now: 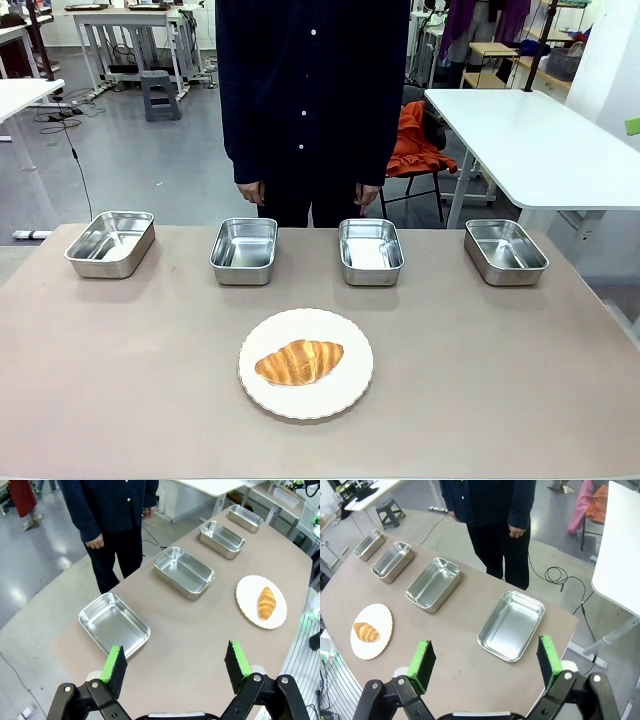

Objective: Place the bread in the container.
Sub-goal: Place the Butter Roll into the Airtight Container indicated by the human.

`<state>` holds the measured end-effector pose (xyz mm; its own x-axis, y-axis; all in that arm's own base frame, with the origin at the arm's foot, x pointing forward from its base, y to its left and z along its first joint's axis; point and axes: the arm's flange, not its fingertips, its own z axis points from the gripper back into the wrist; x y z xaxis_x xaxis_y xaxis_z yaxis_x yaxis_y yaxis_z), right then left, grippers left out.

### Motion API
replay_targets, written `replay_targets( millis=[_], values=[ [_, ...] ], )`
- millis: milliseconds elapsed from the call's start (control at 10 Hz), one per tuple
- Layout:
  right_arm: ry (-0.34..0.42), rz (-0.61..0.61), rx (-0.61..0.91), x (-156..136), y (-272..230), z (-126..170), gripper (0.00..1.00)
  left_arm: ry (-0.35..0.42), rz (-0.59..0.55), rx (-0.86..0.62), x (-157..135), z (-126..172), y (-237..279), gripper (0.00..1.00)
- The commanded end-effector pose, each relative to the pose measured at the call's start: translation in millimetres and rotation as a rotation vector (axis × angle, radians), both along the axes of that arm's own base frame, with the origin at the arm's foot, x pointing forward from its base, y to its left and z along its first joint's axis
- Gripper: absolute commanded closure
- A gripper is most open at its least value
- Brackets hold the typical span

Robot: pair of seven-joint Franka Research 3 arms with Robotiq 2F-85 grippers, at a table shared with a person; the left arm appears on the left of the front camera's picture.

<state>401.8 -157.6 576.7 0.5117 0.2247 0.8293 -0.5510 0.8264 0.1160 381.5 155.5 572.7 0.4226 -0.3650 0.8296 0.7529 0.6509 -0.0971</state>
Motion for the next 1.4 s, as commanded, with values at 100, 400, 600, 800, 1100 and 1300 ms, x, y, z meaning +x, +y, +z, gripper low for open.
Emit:
replay_targets(
  millis=[100,400,600,800,1100,1300],
  values=[
    [-0.016,0.007,0.013,1.8,-0.3,-0.2,0.0,-0.006,0.0,-0.006,-0.8,0.6,0.3,0.0],
    [-0.016,0.007,0.013,1.8,-0.3,-0.2,0.0,-0.006,0.0,-0.006,-0.8,0.6,0.3,0.0],
    [-0.016,0.007,0.013,1.8,-0.3,-0.2,0.0,-0.006,0.0,-0.006,-0.8,0.6,0.3,0.0],
    [-0.016,0.007,0.013,1.8,-0.3,-0.2,0.0,-0.006,0.0,-0.006,-0.8,0.6,0.3,0.0],
    [-0.016,0.007,0.013,1.8,-0.3,-0.2,0.0,-0.006,0.0,-0.006,-0.8,0.6,0.3,0.0],
    [-0.016,0.007,0.013,1.8,-0.3,-0.2,0.0,-0.006,0.0,-0.006,-0.8,0.6,0.3,0.0]
  ],
)
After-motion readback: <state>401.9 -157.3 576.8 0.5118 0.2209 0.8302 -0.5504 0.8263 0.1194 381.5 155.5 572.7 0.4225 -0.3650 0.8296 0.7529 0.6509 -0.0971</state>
